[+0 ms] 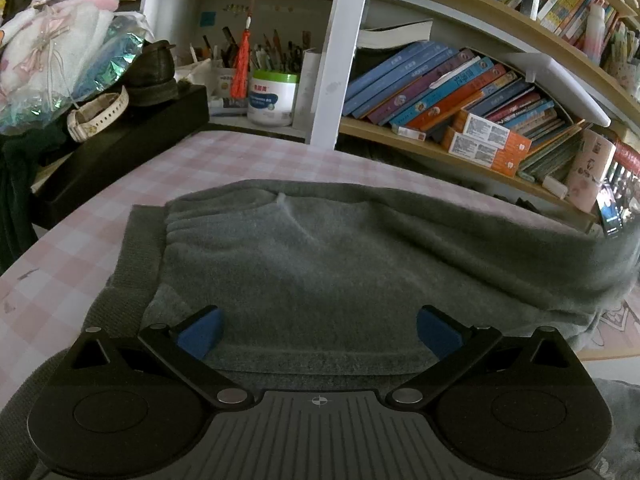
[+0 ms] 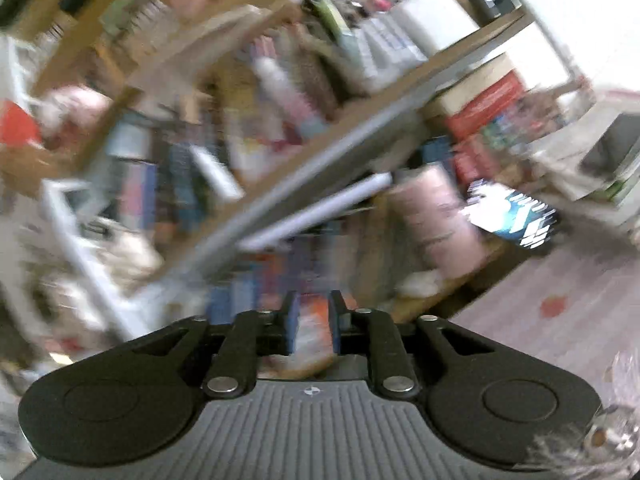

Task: Fold clothes

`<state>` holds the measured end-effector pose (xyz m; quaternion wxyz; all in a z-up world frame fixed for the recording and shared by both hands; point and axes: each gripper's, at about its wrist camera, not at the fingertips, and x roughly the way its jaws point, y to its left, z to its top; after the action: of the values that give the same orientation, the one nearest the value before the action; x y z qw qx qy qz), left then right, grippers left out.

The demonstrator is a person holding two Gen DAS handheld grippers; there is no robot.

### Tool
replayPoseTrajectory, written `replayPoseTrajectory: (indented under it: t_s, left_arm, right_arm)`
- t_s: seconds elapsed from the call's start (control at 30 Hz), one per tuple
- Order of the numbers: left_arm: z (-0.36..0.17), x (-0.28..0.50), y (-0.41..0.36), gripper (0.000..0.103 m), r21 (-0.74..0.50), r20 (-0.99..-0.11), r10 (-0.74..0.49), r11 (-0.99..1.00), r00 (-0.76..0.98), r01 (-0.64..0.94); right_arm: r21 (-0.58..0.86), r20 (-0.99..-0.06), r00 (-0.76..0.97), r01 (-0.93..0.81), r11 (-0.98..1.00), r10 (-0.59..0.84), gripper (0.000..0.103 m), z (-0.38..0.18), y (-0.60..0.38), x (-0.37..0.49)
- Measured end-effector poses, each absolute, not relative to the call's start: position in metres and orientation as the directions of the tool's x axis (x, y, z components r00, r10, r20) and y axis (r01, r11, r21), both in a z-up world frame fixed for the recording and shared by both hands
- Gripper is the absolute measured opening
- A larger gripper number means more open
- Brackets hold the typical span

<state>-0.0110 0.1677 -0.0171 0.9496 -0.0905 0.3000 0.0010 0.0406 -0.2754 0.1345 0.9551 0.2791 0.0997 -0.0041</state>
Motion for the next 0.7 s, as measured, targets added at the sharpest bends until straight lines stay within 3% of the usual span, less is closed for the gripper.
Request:
replayPoseTrajectory:
  t_s: [0.07,0.2,0.37,0.53,0.63,0.67,0.7]
  left_arm:
    - [-0.017,-0.011,0.167,0.103,-0.171,-0.570,-0.053,0.984,0.820,-0.056]
    - [-0.017,-0.011,0.167,0.103,-0.169,-0.571,-0.052,0.984,0.819,-0.056]
    - [-0.017,-0.011,0.166,0.103,-0.165,-0.572,-0.049,0.985,0.818,-0.056]
    - [-0.018,-0.011,0.166,0.103,-0.161,-0.574,-0.047,0.985,0.818,-0.056]
    - [-0.018,-0.011,0.166,0.103,-0.159,-0.574,-0.046,0.986,0.817,-0.056]
    - [-0.018,-0.010,0.166,0.103,-0.159,-0.574,-0.047,0.986,0.817,-0.056]
    - [-0.018,-0.010,0.166,0.103,-0.159,-0.574,-0.047,0.986,0.817,-0.056]
  right_arm:
    - [0.461,-0.278,0.960,0.141,0.876,-0.008,0.052,0.120,-0.282,0.061]
    - [0.395,-0.446,0.894,0.159,0.905,0.038,0.056,0.085,-0.302,0.076]
    - [0.299,-0.585,0.811,0.184,0.936,0.027,0.057,0.046,-0.313,0.075]
    - [0.294,-0.645,0.763,0.196,0.936,0.043,0.056,0.019,-0.311,0.086]
    - [0.313,-0.657,0.750,0.185,0.931,0.072,0.045,0.013,-0.306,0.099]
    - [0.320,-0.662,0.745,0.182,0.930,0.082,0.025,0.013,-0.303,0.101]
    - [0.327,-0.667,0.739,0.178,0.928,0.093,0.021,0.013,-0.301,0.103]
